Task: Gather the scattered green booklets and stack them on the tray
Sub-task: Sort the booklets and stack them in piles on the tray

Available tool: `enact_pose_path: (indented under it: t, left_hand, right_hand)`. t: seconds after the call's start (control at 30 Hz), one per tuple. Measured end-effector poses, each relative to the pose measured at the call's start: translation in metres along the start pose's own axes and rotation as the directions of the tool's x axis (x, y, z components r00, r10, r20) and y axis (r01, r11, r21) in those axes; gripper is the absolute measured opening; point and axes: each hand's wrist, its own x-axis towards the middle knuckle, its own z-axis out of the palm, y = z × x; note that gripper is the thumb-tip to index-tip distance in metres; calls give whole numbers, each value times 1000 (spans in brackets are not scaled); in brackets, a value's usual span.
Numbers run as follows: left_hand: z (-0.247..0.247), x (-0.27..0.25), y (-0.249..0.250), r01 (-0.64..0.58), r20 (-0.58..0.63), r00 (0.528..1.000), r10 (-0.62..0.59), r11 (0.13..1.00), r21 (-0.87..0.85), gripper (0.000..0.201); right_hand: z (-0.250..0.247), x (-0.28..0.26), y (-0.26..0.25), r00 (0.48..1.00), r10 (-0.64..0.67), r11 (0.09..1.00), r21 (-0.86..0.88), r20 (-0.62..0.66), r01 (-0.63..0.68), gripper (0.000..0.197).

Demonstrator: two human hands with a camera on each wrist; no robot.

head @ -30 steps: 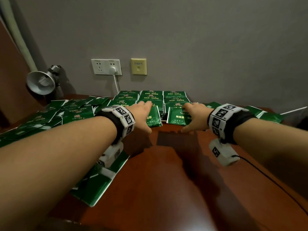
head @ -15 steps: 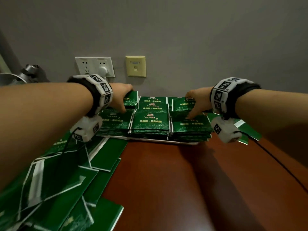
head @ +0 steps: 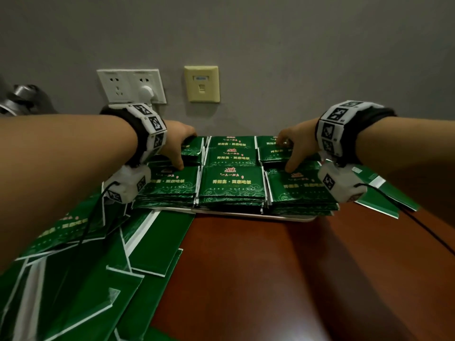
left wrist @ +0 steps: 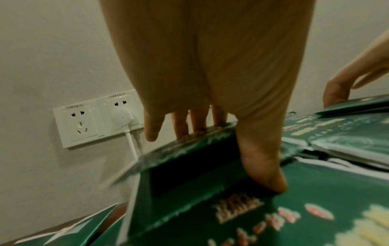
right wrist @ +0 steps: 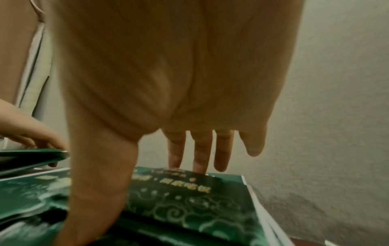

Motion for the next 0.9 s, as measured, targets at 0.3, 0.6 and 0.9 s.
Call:
enact_pose_path:
  t: [0.3,0.6,0.9]
  left_hand:
    - [-8,-18,7,67,1,998,-67,991,113,99]
    - [-11,-89,87,-136,-235,958,166,981,137,54]
    - [28,-151,242,-395,0,918,396,917,52,48]
  right_hand:
    - [1,-32,-2,992,-26,999,35,-125,31,77]
    - [36,-106,-3,984,-16,997,75,-180,30,79]
    - [113,-201,43,981,119,988,118,-151,-102,76]
